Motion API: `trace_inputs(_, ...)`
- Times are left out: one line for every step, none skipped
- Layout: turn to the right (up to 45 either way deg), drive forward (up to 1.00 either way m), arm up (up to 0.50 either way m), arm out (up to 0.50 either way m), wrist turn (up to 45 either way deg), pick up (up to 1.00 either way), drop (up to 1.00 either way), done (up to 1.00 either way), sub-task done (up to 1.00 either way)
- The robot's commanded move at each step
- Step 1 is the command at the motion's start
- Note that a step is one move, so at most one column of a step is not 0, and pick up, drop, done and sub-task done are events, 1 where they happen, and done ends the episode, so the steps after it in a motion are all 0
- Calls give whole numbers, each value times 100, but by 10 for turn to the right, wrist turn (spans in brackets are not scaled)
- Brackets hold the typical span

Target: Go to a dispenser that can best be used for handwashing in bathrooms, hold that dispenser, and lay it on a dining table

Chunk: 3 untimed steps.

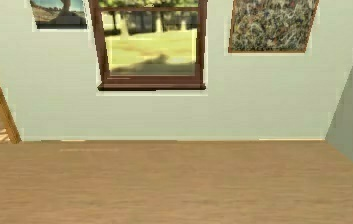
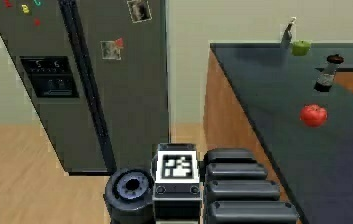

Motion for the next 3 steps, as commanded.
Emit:
trace_inputs(0, 10, 0, 0, 0, 0, 0, 0, 0)
trace_inputs(-450, 0, 0, 0, 0, 0, 0, 0, 0)
trace_inputs(-90, 0, 0, 0, 0, 0, 0, 0, 0)
